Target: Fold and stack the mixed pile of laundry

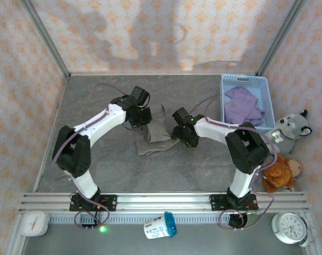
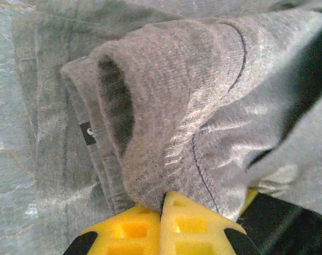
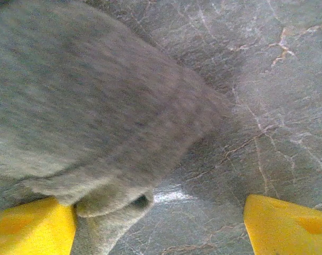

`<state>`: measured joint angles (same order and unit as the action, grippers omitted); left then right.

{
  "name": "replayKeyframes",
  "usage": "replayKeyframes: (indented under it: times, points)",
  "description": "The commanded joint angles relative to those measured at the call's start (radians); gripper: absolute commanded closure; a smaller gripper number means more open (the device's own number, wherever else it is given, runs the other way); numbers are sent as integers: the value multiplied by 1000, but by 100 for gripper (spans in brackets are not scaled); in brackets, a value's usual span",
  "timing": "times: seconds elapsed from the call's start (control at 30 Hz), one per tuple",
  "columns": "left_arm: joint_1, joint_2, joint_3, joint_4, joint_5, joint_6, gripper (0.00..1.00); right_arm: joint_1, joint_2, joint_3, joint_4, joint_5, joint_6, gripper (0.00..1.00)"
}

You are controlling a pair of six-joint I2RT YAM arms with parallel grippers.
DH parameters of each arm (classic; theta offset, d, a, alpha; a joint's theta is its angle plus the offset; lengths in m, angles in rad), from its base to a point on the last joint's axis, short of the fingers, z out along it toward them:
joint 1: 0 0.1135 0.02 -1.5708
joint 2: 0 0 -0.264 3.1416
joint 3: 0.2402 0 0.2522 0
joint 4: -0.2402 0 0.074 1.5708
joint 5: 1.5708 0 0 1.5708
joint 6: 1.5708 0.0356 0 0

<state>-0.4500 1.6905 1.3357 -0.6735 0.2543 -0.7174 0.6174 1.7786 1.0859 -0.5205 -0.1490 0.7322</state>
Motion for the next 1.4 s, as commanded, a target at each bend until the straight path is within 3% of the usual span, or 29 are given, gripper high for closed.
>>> replayKeyframes:
  times: [0.0, 0.23, 0.47, 0.57, 0.67, 0.73, 0.87, 0.97, 1.1, 1.37]
  points:
    - [19, -74, -116, -73, -75, 27, 100, -11, 45, -43, -61, 91, 42, 20]
    - [19, -97, -354, 21, -117, -30, 100, -11, 55, -10, -88, 86, 36, 19]
    - [20, -80, -302, -21, -109, -3, 99, -11, -74, 49, -127, 71, -55, 19]
    - [21, -124, -224, -95, -120, 23, 84, -14, -129, 115, -178, 46, -121, 20]
    - [31, -198, -143, -156, -148, 45, 62, -19, -140, 202, -232, 24, -171, 23]
    - [38, -231, -95, -178, -157, 60, 56, -20, -129, 247, -228, -11, -193, 27]
    - [49, -229, -24, -140, -126, 88, 56, -21, -60, 335, -164, -115, -209, 55]
    - [50, -163, 7, -60, -66, 77, 62, -20, 15, 396, -107, -200, -204, 72]
    - [53, -43, 6, 51, -51, 33, 80, -20, 103, 436, -21, -271, -198, 77]
    - [65, 45, -133, 16, -143, 50, 89, -29, 237, 379, 24, -287, -171, 82]
